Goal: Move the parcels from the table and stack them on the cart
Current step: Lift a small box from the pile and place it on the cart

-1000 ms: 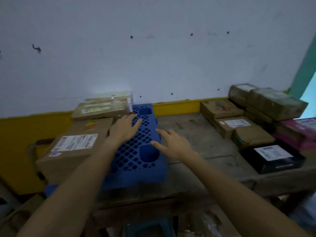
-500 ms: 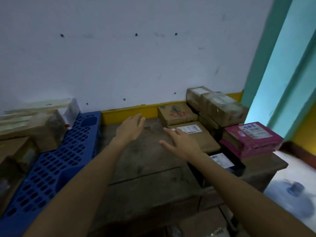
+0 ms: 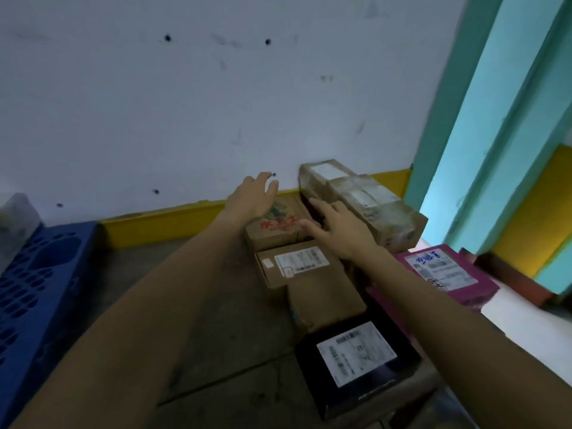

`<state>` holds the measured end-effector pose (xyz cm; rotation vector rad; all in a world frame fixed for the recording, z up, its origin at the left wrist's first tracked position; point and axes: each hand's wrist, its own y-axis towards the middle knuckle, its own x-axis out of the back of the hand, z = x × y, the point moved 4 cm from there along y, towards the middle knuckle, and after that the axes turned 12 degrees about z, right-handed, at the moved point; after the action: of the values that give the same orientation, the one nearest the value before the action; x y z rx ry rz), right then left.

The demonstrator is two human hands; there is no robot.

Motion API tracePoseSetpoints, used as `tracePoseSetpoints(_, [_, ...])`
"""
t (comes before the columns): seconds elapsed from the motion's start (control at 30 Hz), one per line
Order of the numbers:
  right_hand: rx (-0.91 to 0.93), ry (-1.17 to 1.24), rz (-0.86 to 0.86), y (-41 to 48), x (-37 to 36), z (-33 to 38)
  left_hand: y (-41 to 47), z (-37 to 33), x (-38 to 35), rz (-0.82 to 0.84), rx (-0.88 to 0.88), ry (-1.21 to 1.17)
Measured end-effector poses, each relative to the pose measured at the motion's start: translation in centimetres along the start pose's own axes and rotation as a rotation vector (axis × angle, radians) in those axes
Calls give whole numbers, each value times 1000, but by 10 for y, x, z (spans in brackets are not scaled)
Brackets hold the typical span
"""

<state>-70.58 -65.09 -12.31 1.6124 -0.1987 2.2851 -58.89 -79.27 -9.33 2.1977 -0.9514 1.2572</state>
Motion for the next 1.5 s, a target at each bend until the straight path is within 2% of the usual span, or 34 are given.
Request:
tracePoseSetpoints(0.17, [-38,59,-47,63,35,-68,82,-22,-25,27,9,34])
tracePoseSetpoints(0.27, [-46,61,-15,113,55,-110,137,-29,-38,20,35,22])
tracePoseSetpoints(0.53, [-87,168,210,239,61,-224,255,-32,-82,124,186,2])
tracePoseSetpoints(0.7, [-153,205,410,280,41,-265,294,-19,-114,168,310,63])
tracePoseSetpoints(0.87, [-197,412,584,293,22,-267,322,-7,-135,206,316,-2])
tracePoseSetpoints(1.03, [-160,540,640,301,18,-263,335,-3,-144,206,325,-122])
tracePoseSetpoints(1.2, [-111,470,601,300,24,-256,333,-7,-144,170,316,-217])
tracePoseSetpoints(1.33, [-10,389,476,303,38,-242,327,-12,-127,73,267,-261])
tracePoseSetpoints(1.5, [104,313,411,298,56,-206,311,-13,-87,-47,243,-276])
